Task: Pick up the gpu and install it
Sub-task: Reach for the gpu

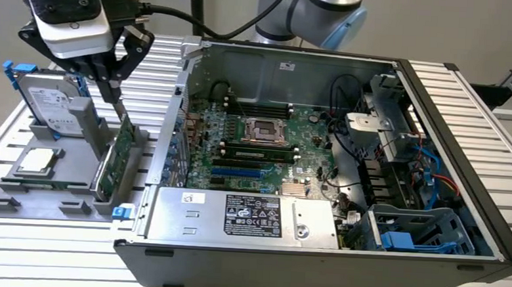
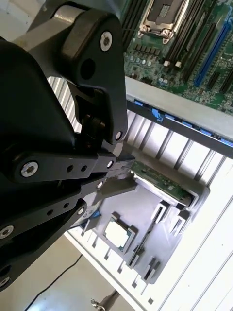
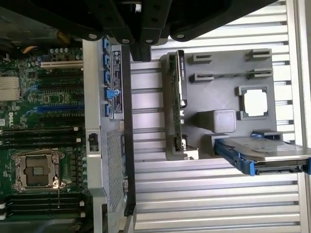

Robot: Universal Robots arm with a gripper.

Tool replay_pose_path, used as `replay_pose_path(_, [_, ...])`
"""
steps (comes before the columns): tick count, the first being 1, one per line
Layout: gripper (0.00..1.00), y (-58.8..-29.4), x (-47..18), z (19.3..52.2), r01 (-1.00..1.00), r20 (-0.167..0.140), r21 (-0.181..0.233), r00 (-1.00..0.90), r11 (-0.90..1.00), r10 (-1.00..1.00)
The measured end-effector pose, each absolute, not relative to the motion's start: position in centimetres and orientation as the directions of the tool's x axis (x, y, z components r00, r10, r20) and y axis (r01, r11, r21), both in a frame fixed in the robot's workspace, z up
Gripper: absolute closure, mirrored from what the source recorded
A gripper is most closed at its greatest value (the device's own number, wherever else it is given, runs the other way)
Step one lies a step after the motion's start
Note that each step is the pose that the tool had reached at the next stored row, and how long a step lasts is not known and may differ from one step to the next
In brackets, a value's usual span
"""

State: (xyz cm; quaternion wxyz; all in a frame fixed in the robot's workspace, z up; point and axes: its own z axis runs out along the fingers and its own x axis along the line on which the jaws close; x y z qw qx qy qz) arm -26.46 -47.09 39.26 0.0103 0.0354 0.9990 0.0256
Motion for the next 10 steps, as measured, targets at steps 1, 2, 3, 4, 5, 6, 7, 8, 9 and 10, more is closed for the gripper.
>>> replay_pose_path(1, [1.00, -47.1, -26.7, 39.3, 0.070, -0.019, 0.052, -0.997, 0.996, 0.071])
replay_pose_path(2, [1.00, -47.1, -27.0, 39.3, 0.070, -0.019, 0.052, -0.997, 0.996, 0.071])
replay_pose_path(3, [1.00, -47.1, -27.2, 39.3, 0.070, -0.019, 0.052, -0.997, 0.996, 0.071])
replay_pose_path(4, [1.00, -47.1, -27.5, 39.3, 0.070, -0.019, 0.052, -0.997, 0.996, 0.071])
replay_pose_path(5, [1.00, -47.1, -27.8, 39.3, 0.070, -0.019, 0.052, -0.997, 0.996, 0.071])
replay_pose_path(6, [1.00, -47.1, -28.1, 39.3, 0.070, -0.019, 0.052, -0.997, 0.996, 0.071])
replay_pose_path(7, [1.00, -47.1, -28.4, 39.3, 0.070, -0.019, 0.052, -0.997, 0.996, 0.071])
replay_pose_path(8, [1.00, -47.1, -28.7, 39.3, 0.070, -0.019, 0.052, -0.997, 0.996, 0.071])
replay_pose_path(9, [1.00, -47.1, -29.0, 39.3, 0.070, -0.019, 0.052, -0.997, 0.996, 0.071])
replay_pose_path(10, [1.00, -47.1, -29.3, 39.2, 0.070, -0.019, 0.052, -0.997, 0.996, 0.071])
